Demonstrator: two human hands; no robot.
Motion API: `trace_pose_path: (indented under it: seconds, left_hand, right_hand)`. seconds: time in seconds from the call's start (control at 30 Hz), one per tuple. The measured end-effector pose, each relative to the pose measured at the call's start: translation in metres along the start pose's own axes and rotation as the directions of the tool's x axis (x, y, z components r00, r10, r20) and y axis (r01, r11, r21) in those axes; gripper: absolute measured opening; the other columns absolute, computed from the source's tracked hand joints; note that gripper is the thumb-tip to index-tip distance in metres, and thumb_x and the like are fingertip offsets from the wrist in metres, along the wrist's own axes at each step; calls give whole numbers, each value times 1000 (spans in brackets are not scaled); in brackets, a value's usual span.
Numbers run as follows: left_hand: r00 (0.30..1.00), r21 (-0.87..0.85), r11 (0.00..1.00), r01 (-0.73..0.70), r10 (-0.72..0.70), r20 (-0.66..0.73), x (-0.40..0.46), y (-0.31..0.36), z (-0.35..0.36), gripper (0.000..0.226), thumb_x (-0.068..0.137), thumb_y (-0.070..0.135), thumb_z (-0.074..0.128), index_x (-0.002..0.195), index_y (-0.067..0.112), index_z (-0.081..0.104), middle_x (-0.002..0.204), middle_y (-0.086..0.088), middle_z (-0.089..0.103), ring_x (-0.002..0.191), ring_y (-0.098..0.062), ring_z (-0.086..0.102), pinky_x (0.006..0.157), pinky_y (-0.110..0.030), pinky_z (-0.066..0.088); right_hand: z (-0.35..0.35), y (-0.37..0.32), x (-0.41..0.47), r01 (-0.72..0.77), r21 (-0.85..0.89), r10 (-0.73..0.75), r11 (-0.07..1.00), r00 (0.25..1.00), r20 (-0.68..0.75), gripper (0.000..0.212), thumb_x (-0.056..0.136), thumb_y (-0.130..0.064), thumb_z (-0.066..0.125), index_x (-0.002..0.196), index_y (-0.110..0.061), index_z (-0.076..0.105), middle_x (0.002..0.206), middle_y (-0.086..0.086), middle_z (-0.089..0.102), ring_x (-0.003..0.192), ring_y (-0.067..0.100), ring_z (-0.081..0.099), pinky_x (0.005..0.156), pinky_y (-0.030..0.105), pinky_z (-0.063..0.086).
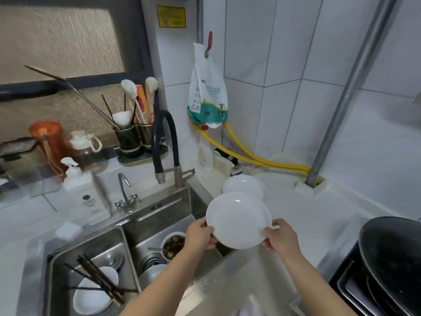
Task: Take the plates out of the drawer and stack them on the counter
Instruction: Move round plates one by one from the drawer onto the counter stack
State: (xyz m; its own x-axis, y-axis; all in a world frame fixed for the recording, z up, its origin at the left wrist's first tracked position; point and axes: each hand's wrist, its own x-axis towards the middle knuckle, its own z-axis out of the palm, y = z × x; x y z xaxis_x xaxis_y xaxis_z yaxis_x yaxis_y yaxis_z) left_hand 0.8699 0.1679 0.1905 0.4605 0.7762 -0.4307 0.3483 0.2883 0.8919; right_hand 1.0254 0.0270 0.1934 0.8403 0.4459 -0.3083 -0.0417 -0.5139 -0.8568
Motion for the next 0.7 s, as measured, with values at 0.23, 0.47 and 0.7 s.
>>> trace_pose_path:
  seconds: [0.23,0.47,0.7]
  left_hand:
    - [998,22,999,35,-34,-45,80,32,35,43,89,4,50,130,15,52,98,-13,67,71,-22,66,61,-32,57]
    - [996,14,997,77,-76,-45,149,43,67,46,88,3,52,133,15,51,80,-9,64,59,-18,58,56,-30,53]
    - [992,-11,994,108,-109,-70,194,42,84,45,86,1,51,129,15,55,72,-10,63,56,-22,58,57,-32,52]
  right_hand:
    - [2,-25,78,-6,23,6,1000,1000,-5,12,76,-9,56,81,-19,52,59,9,67,50,24,59,67,41,57]
    - [7,-32,154,-38,-15,37,999,999,-15,13,77,-9,54,84,-19,59,63,9,69,56,23,64,72,41,58]
    - [17,-31,203,-51,-141,56,989,998,25,13,76,-9,52,78,-9,64,59,4,66,50,16,60,55,27,45]
